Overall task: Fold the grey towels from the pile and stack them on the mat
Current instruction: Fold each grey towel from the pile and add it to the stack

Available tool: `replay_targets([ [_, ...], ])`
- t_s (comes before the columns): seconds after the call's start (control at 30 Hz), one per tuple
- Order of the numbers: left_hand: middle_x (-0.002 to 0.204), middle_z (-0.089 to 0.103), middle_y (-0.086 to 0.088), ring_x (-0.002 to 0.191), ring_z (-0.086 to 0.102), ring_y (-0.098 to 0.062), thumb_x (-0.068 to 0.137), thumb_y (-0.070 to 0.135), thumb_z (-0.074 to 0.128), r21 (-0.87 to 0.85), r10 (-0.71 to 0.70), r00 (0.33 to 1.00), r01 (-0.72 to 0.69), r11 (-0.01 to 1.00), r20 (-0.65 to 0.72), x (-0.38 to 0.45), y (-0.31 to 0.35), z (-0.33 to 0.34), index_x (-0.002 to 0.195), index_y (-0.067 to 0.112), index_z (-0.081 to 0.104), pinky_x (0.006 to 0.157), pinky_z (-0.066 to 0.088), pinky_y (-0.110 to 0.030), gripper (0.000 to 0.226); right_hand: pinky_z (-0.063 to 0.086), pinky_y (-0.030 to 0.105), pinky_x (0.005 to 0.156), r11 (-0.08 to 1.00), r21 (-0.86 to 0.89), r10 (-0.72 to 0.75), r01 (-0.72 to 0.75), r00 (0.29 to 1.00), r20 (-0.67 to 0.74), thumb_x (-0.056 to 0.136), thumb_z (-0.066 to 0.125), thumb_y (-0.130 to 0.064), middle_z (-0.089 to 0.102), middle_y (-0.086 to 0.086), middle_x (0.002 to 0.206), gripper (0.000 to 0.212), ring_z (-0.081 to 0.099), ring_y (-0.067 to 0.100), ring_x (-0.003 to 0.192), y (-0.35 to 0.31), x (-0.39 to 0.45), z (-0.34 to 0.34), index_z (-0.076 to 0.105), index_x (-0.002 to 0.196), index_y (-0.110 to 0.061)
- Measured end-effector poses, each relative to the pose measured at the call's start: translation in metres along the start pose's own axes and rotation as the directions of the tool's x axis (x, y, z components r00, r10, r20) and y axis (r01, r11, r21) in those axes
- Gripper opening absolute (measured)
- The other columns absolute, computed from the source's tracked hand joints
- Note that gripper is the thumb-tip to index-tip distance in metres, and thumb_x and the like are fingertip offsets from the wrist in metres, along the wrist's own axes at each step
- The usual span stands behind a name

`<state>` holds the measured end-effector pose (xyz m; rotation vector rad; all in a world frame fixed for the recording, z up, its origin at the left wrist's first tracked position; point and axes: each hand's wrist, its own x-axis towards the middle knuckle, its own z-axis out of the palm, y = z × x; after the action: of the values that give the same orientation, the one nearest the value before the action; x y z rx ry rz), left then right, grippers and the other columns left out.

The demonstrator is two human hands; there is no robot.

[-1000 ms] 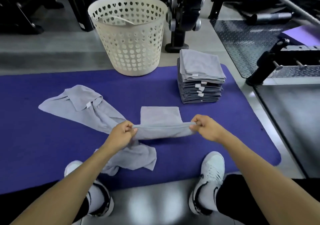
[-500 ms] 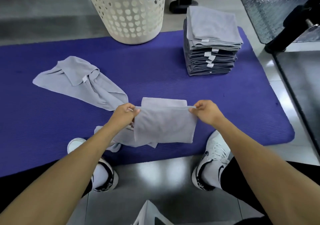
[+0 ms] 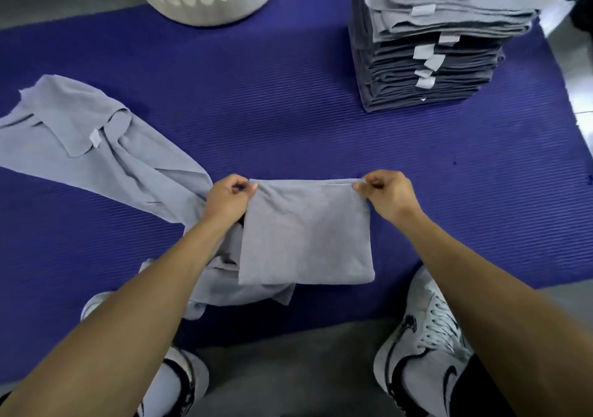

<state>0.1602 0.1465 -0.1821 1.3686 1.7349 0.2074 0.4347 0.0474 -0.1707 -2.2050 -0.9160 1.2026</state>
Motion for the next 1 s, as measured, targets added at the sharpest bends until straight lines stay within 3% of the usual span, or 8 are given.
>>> replay_targets([
  [0.17,0.077,0.057,0.012,0.073,0.055,-0.010,0.092,0.028,0.068,0.009,0.017,0.998,-0.017,1.000,-0.064,0.005,-0.008,0.010,0.093,0.015,0.061,0.066,0.044,-0.014,0.014,0.039,0.011,0.061,0.992,-0.121,0.030,-0.029,1.000,0.007,0.088,0.072,-0.032,0.066,-0.003,0.095,0.026,0.061,0.014,0.086,0.004,0.014,0.004,0.066,0.102,-0.012],
  [0.23,0.081,0.059,0.012,0.078,0.059,-0.011,0.090,0.031,0.069,0.018,0.024,0.998,-0.023,1.000,-0.051,0.006,-0.007,0.010,0.097,0.018,0.059,0.072,0.046,-0.022,0.018,0.036,0.009,0.061,0.989,-0.141,0.039,-0.037,0.999,0.012,0.087,0.074,-0.032,0.060,-0.005,0.102,0.037,0.056,0.011,0.088,0.002,0.017,0.003,0.063,0.116,-0.012],
  [0.3,0.088,0.060,0.012,0.082,0.060,-0.008,0.087,0.037,0.073,0.011,0.011,1.000,-0.011,1.000,-0.010,0.007,-0.005,0.006,0.104,0.022,0.057,0.073,0.044,-0.020,0.027,0.037,0.010,0.063,0.987,-0.158,0.039,-0.032,0.998,0.043,0.086,0.075,-0.033,0.059,-0.004,0.105,0.043,0.056,0.011,0.092,-0.002,0.020,0.002,0.063,0.121,-0.011],
  [0.4,0.093,0.060,0.011,0.086,0.059,-0.006,0.080,0.041,0.079,0.061,0.018,0.996,-0.023,0.998,0.082,0.011,-0.001,-0.001,0.106,0.021,0.059,0.074,0.045,-0.018,0.038,0.043,0.014,0.064,0.982,-0.188,0.046,-0.024,0.992,0.116,0.083,0.077,-0.035,0.068,-0.001,0.102,0.036,0.063,0.014,0.090,-0.005,0.026,0.000,0.069,0.109,-0.012],
  [0.57,0.092,0.068,0.003,0.087,0.064,-0.014,0.069,0.047,0.086,0.247,-0.025,0.979,-0.027,0.969,0.204,0.021,0.013,-0.006,0.092,0.020,0.061,0.082,0.054,-0.033,0.043,0.046,0.020,0.070,0.970,-0.245,0.076,-0.008,0.960,0.269,0.080,0.079,-0.038,0.069,-0.004,0.096,0.031,0.063,0.011,0.090,-0.010,0.033,-0.005,0.072,0.100,-0.016],
  [0.77,0.084,0.068,-0.005,0.076,0.065,-0.019,0.074,0.034,0.084,0.413,-0.146,0.904,-0.037,0.910,0.403,0.030,0.027,-0.010,0.089,0.009,0.068,0.078,0.056,-0.036,0.034,0.050,0.031,0.081,0.935,-0.349,0.091,0.067,0.904,0.417,0.082,0.078,-0.032,0.067,-0.004,0.096,0.018,0.062,0.015,0.092,-0.026,0.033,-0.015,0.066,0.091,-0.021],
  [0.9,0.094,0.064,-0.001,0.080,0.064,-0.015,0.078,0.023,0.082,0.435,-0.145,0.849,-0.107,0.894,0.508,0.024,0.047,-0.018,0.100,0.016,0.062,0.063,0.053,-0.027,0.030,0.051,0.029,0.080,0.922,-0.367,0.080,0.123,0.867,0.492,0.083,0.077,-0.027,0.069,-0.004,0.095,0.018,0.065,0.015,0.091,-0.039,0.023,-0.030,0.064,0.095,-0.023],
  [1.0,0.095,0.065,0.005,0.083,0.061,-0.011,0.081,0.023,0.078,0.441,-0.105,0.797,-0.215,0.871,0.595,0.011,0.069,-0.031,0.104,0.024,0.064,0.063,0.049,-0.024,0.027,0.053,0.034,0.085,0.887,-0.410,0.045,0.212,0.845,0.533,0.085,0.074,-0.024,0.069,-0.004,0.100,0.022,0.065,0.018,0.096,-0.052,0.010,-0.045,0.066,0.104,-0.020],
])
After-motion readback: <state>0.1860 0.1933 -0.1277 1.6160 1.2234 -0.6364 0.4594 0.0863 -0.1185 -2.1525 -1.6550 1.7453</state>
